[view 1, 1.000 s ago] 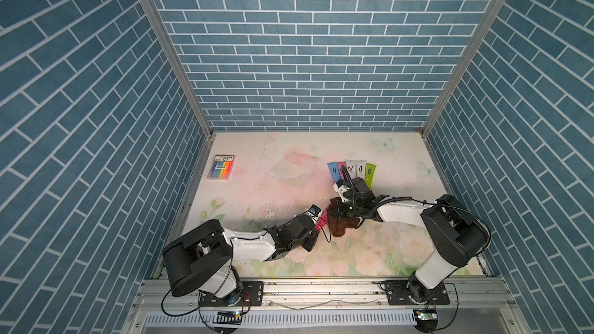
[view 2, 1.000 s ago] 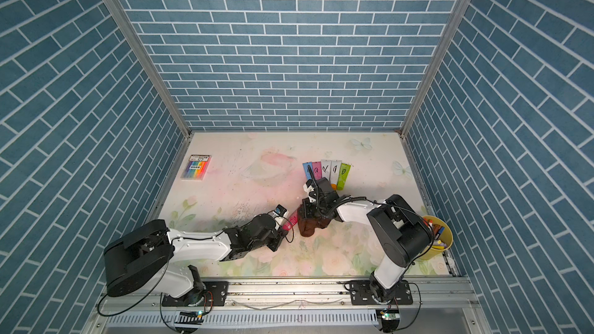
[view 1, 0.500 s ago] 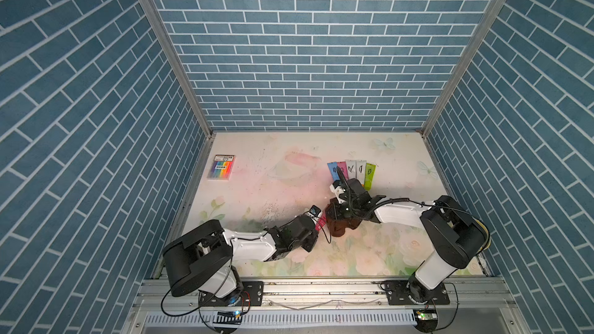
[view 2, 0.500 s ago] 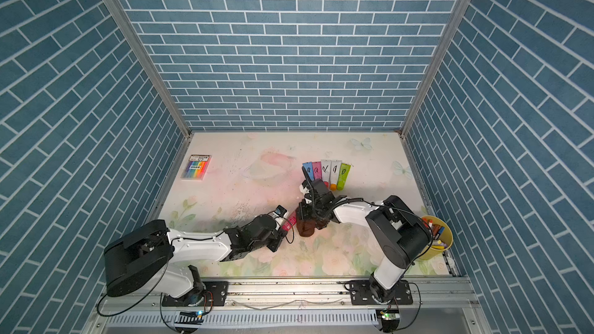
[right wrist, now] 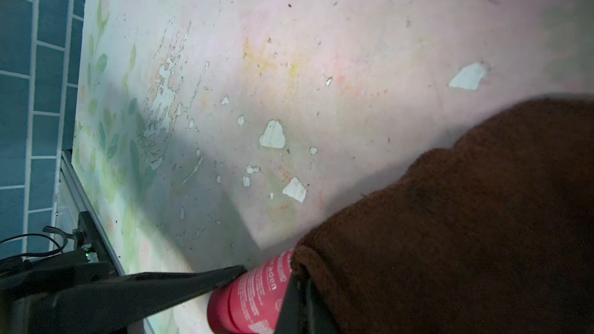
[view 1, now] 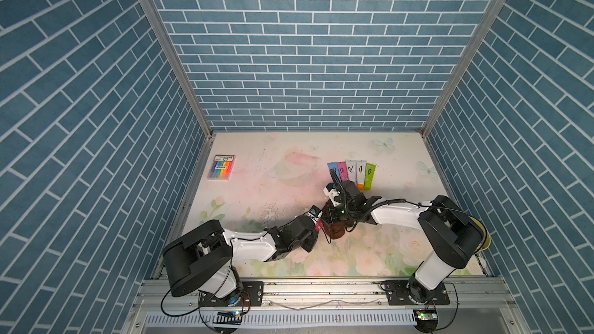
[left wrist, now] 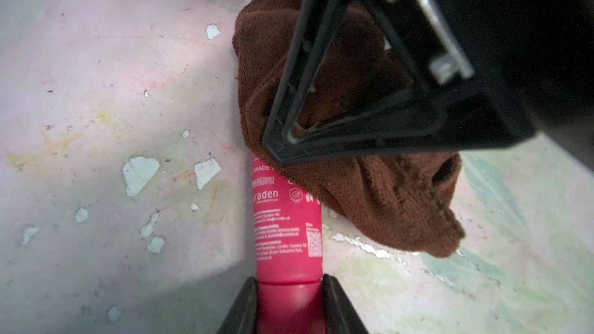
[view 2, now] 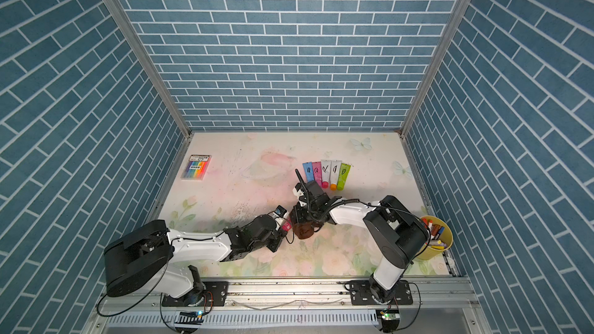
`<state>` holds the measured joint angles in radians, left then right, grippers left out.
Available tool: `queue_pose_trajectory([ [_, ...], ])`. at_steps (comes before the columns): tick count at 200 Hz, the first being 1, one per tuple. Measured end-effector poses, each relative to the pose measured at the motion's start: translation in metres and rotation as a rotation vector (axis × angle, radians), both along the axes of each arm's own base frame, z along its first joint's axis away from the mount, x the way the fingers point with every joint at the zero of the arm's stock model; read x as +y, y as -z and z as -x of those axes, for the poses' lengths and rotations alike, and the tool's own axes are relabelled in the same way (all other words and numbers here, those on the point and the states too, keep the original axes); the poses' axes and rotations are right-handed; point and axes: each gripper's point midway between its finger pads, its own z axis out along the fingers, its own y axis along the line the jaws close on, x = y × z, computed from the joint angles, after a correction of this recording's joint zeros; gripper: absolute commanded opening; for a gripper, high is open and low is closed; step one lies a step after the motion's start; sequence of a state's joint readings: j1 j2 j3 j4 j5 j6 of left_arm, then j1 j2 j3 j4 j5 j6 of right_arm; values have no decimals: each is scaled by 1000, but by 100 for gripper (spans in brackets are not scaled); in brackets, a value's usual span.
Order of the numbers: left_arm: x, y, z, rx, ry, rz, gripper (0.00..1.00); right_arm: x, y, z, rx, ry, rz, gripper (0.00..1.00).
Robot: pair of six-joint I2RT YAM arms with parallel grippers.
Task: Wipe the surface of the toothpaste tube
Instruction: Wipe the dirt from the toothpaste tube.
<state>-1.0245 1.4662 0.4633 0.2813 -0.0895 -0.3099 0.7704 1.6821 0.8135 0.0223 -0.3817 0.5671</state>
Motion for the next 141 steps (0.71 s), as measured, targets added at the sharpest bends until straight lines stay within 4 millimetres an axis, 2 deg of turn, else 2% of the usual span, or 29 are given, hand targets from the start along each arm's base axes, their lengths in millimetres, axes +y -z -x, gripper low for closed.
queue_pose_trajectory([
  [20, 0, 0, 0, -2, 0, 0, 12, -9, 1, -9, 7, 28, 12, 0],
  [52, -1, -1, 0, -5, 1, 1, 12, -39, 8, -35, 1, 125, 83, 0],
  [68, -1, -1, 0, -6, 1, 2, 12, -45, 11, -44, -2, 152, 109, 0],
  [96, -1, -1, 0, -7, 2, 2, 12, -45, 12, -46, -9, 141, 111, 0],
  [141, -1, -1, 0, -8, 4, -1, 12, -31, 8, -34, -50, 93, 119, 0],
])
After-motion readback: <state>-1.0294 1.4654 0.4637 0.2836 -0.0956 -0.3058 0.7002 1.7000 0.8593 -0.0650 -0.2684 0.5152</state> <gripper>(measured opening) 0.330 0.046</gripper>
